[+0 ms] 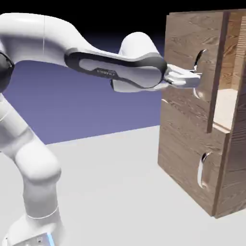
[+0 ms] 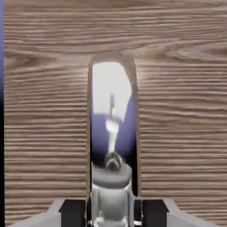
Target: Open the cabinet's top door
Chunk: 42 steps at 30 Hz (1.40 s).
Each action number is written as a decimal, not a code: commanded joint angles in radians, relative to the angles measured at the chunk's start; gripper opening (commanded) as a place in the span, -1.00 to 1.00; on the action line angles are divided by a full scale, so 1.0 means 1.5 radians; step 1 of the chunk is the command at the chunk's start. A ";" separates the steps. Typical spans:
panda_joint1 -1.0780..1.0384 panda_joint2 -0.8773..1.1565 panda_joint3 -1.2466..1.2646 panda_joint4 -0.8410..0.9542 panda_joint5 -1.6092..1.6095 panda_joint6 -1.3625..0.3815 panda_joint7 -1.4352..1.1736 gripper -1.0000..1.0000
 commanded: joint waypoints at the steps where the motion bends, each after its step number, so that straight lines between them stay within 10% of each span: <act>1: -0.024 -0.007 0.021 -0.009 0.018 -0.001 -0.009 -1.00; 28: -0.660 -0.417 0.491 -0.245 0.717 0.195 -0.358 -1.00; 42: -0.469 -0.461 0.463 -0.354 1.070 -0.011 -0.731 -1.00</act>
